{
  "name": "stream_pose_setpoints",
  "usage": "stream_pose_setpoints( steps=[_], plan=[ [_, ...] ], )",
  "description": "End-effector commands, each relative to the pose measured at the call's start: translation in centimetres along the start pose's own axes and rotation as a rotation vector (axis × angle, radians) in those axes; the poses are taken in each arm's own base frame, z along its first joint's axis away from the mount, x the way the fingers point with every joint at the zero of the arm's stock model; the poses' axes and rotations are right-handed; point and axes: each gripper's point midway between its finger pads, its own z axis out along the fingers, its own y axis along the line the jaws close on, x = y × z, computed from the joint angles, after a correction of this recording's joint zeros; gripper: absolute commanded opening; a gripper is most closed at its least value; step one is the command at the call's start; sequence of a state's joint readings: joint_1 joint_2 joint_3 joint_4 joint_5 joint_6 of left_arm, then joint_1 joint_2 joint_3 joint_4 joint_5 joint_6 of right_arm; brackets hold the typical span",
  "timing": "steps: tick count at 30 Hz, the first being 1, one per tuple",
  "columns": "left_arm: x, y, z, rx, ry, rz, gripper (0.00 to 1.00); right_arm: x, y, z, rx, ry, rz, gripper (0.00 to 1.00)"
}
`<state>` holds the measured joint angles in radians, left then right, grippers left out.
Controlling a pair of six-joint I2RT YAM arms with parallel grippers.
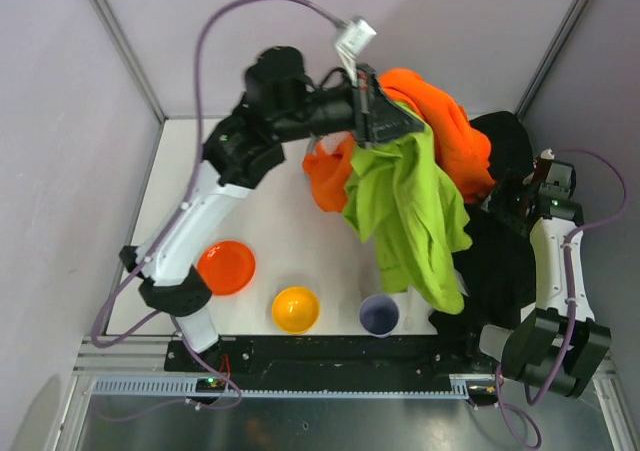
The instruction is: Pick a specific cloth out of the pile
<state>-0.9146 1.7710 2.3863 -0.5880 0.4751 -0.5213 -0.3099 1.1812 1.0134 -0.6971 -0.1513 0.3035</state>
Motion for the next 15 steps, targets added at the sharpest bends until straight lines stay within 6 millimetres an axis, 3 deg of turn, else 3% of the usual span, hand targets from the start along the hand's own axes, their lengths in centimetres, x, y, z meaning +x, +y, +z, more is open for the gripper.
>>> stream_pose_setpoints(
  steps=[1, 6, 15],
  plan=[
    [-9.4, -6.8, -8.1, 0.132, -0.292, 0.212, 0.01, -1.4, 1.8, -1.6, -0.084, -0.080, -0.034, 0.76],
    [-8.3, -3.6, -7.0, 0.109, -0.229, 0.158, 0.01, -2.0, 4.3, -3.7, -0.184, -0.148, -0.074, 0.90],
    [-2.8, 5.2, -2.9, 0.027, -0.051, 0.028, 0.01, -2.8, 11.1, -8.4, -0.515, -0.232, -0.171, 0.95]
  ],
)
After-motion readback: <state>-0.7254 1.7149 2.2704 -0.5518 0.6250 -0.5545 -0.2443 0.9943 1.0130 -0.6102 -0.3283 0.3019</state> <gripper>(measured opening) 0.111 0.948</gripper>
